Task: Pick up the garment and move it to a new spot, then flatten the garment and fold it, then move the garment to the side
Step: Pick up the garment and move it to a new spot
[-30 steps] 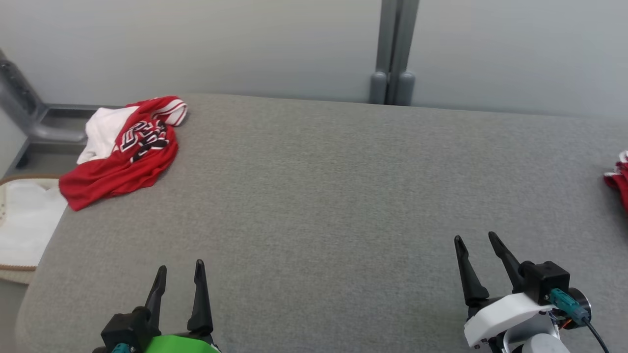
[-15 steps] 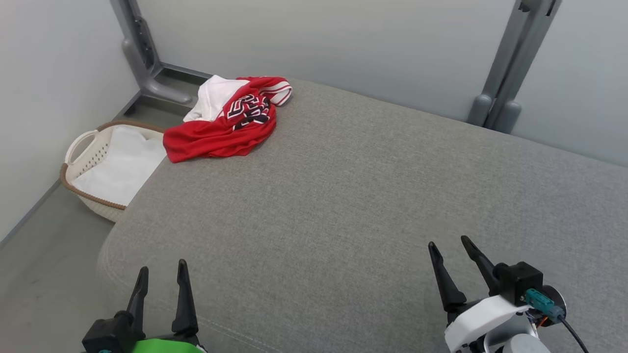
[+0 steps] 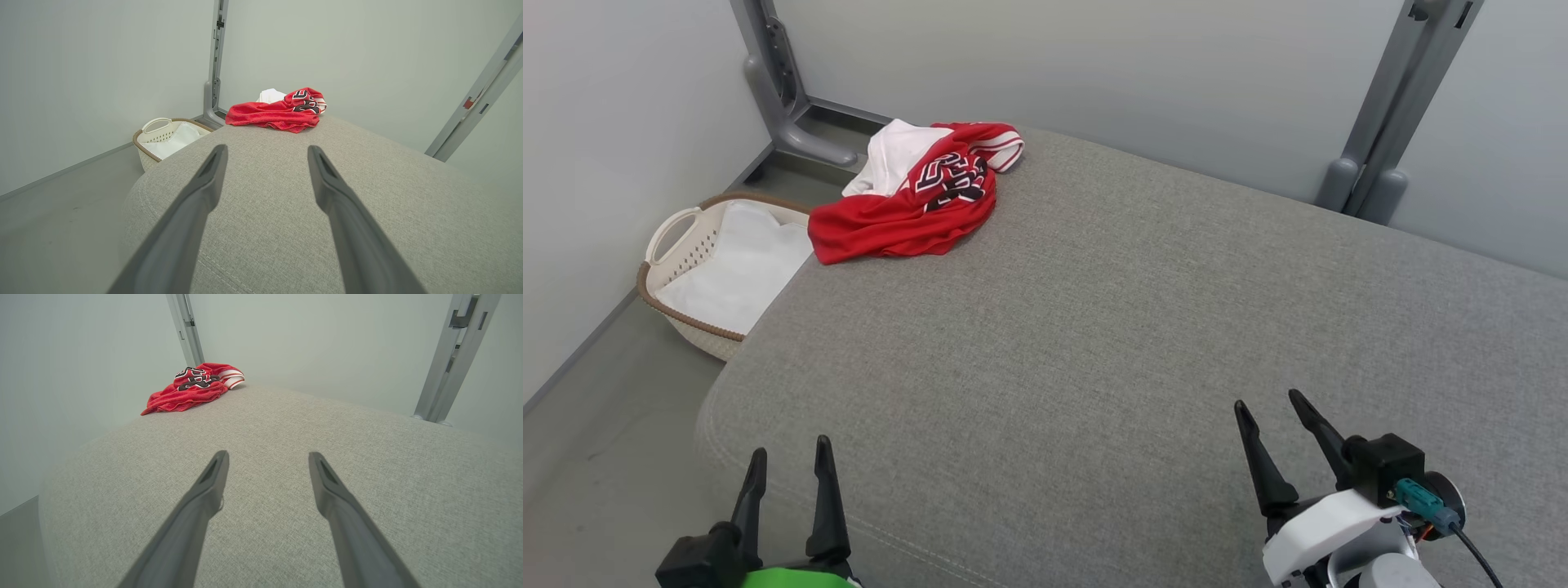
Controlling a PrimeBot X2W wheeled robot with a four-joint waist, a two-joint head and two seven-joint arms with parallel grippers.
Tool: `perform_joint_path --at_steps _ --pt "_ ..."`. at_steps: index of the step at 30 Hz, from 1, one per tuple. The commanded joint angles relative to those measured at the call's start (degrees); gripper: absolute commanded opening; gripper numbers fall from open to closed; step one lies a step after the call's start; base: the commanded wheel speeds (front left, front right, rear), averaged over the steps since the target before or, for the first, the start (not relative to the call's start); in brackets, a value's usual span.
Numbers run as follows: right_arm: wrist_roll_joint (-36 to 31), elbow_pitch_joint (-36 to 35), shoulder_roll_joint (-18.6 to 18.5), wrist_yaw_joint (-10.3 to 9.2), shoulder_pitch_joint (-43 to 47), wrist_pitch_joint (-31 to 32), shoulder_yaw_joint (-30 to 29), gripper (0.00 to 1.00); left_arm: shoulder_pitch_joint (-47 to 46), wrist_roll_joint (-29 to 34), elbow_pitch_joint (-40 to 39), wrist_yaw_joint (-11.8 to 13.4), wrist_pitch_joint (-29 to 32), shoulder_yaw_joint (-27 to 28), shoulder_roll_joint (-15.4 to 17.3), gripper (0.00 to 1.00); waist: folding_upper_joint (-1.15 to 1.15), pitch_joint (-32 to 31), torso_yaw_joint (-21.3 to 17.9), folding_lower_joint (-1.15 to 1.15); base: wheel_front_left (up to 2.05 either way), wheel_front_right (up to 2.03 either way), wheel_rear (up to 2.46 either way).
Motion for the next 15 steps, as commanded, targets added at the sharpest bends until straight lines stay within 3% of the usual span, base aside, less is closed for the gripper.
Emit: perform_joint_path --at_steps 1,8,15 --pt "-0.41 -0.42 -0.28 -0.09 0.26 -0.09 -0.57 1.00 -1.16 -0.79 0.07 -0.29 -0.02 0.51 0.13 1.00 0.00 0.04 0.05 0.00 0.00 0.00 0.00" --pt "-2.59 -2.64 -0.31 -0.09 -1.54 -0.09 -0.71 1.00 -9.23 1.42 -1.16 -1.46 -0.02 4.10 5.86 1.00 0.00 3.92 -2.08 0.00 0.00 0.00 0.00" --pt "-7.13 -4.24 -0.28 -0.09 -6.18 0.02 0.72 1.00 -27.57 0.91 -0.72 -2.89 2.02 7.42 15.27 1.00 0.00 11.39 -7.68 0.00 0.00 0.00 0.00"
